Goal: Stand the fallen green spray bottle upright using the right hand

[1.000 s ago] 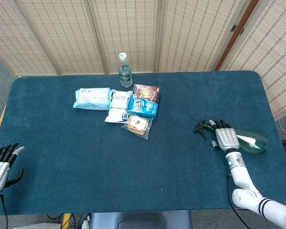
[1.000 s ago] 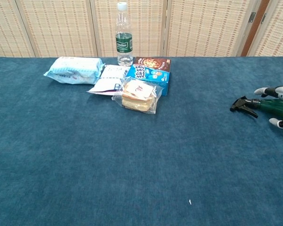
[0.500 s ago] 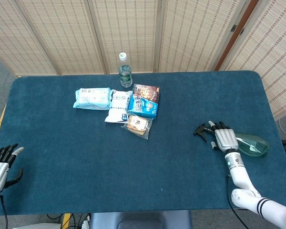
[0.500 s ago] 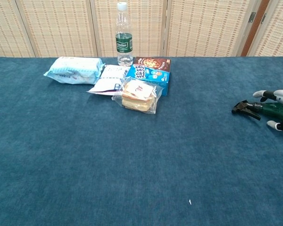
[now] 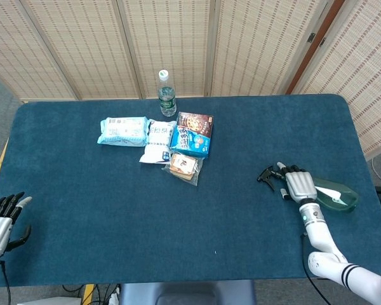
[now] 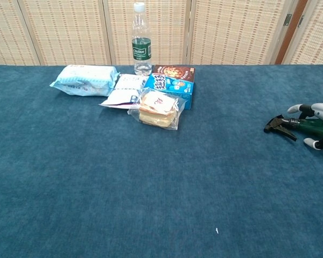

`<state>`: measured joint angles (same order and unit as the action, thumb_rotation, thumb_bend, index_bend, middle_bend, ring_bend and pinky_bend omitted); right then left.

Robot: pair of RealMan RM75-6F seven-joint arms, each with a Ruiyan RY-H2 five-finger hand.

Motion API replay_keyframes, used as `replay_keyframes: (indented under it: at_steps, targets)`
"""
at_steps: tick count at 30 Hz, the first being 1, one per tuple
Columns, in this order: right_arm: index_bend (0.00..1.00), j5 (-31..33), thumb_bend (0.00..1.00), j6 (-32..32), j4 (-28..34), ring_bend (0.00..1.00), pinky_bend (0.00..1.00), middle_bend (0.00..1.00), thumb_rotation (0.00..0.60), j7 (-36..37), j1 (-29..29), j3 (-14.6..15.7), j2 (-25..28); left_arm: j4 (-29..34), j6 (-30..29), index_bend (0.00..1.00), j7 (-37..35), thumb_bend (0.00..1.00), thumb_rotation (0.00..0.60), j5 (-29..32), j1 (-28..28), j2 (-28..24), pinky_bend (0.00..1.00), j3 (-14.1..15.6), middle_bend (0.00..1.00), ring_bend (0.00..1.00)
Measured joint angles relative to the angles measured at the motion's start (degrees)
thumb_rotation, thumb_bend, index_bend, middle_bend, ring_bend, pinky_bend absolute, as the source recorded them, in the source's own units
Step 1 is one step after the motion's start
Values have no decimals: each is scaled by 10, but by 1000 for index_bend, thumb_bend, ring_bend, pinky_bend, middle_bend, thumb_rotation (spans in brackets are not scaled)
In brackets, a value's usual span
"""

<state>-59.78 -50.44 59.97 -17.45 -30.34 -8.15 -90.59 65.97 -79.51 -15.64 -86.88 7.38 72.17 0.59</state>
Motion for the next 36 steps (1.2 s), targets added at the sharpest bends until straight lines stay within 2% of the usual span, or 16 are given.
replay_keyframes:
  at_steps: [21,36]
  targets:
    - [409,-2,311,-8,3,417,399,547,600,-10,2,-4,0,-4,1,124,-3,454,600,0,-1,3,0,0,68,0]
    - [442,-3,309,-17,20,450,418,580,600,-22,1,-9,10,-4,2,124,-3,454,600,2,-2,3,0,-1,68,0]
